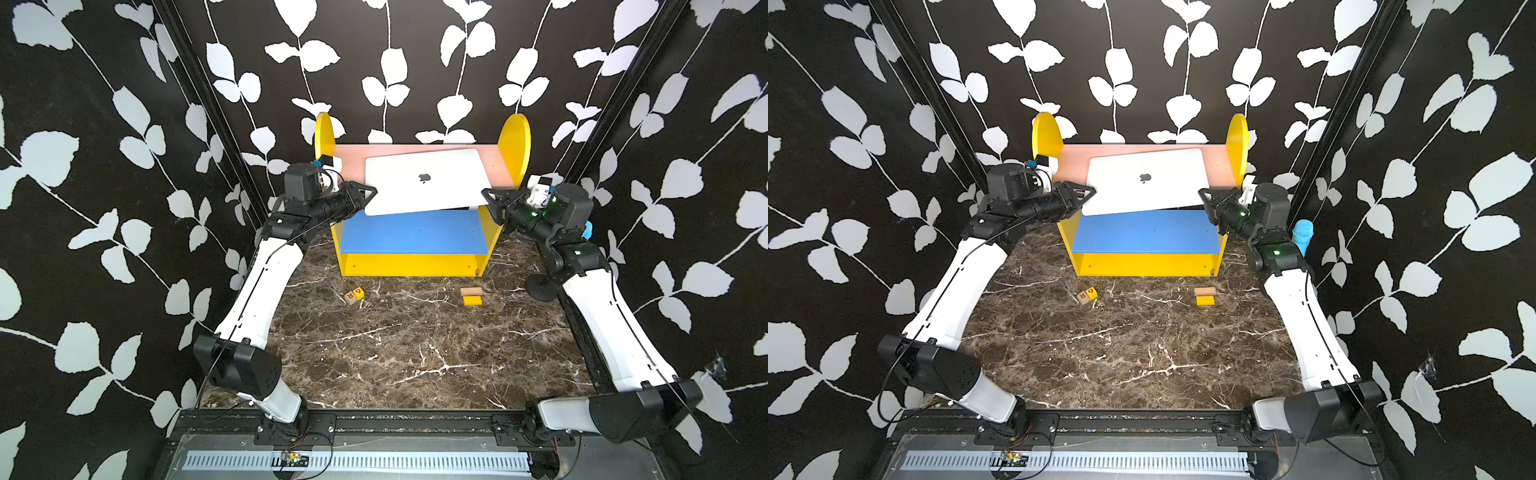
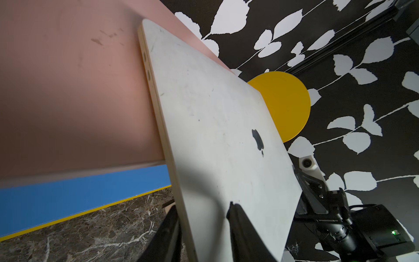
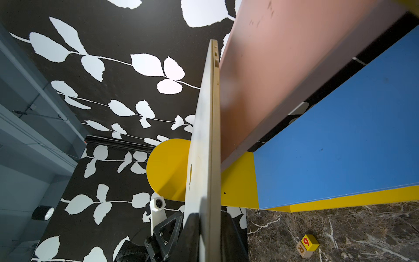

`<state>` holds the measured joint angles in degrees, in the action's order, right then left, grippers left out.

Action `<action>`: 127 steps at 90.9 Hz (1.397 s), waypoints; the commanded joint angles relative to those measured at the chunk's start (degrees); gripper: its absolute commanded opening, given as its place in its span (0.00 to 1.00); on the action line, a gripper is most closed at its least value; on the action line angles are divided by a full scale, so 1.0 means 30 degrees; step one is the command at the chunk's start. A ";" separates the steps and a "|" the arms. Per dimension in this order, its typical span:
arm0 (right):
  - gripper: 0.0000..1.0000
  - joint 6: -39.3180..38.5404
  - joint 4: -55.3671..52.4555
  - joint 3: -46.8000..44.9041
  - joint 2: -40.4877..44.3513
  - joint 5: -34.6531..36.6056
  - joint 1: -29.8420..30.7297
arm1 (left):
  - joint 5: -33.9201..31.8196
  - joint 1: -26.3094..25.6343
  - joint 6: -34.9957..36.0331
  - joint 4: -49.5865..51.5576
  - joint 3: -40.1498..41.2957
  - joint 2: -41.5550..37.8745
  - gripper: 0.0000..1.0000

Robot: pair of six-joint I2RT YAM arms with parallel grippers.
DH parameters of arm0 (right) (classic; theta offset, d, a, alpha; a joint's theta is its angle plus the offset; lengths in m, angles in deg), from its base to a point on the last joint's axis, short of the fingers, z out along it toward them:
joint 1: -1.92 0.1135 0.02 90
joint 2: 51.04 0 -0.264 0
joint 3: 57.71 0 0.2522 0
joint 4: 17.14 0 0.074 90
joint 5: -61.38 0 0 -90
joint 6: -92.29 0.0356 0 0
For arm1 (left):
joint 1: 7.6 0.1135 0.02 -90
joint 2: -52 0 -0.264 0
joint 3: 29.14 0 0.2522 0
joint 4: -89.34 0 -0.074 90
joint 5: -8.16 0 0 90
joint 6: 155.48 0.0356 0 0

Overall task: Close the laptop lid and set it aside
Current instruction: Place the laptop on the shelf.

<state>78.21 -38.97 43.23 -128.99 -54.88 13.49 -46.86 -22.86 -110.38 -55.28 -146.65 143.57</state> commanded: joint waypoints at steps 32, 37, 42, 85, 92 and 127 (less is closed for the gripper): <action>0.00 0.0352 0.2008 0.0955 -0.0881 0.1008 -0.0168 | 0.0691 0.0514 -0.0237 -0.0749 -0.2463 0.0370 0.64; 0.00 0.0503 0.2150 0.0864 -0.0903 0.1273 -0.0155 | 0.0798 0.0693 -0.0237 -0.0789 -0.2401 0.0252 0.67; 0.00 0.0638 0.2207 0.0871 -0.1001 0.1470 -0.0148 | 0.0883 0.0841 -0.0222 -0.0793 -0.2316 0.0089 0.69; 0.00 0.2107 0.2145 0.0786 -0.1594 0.3960 0.0224 | 0.1657 0.1632 -0.0046 -0.1545 -0.0292 -0.1879 0.80; 0.00 0.2142 0.2056 0.0944 -0.1747 0.4399 0.0466 | 0.1740 0.1632 0.0067 -0.1540 -0.0009 -0.2203 0.81; 0.00 0.2109 0.1503 0.1819 -0.2641 0.5765 0.1386 | 0.2226 0.1632 0.0572 -0.1548 0.1747 -0.4112 0.81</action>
<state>85.29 -36.74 46.81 -135.83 -39.69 17.10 -41.83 -18.32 -110.30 -58.07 -143.20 134.50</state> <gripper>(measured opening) 0.157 0.811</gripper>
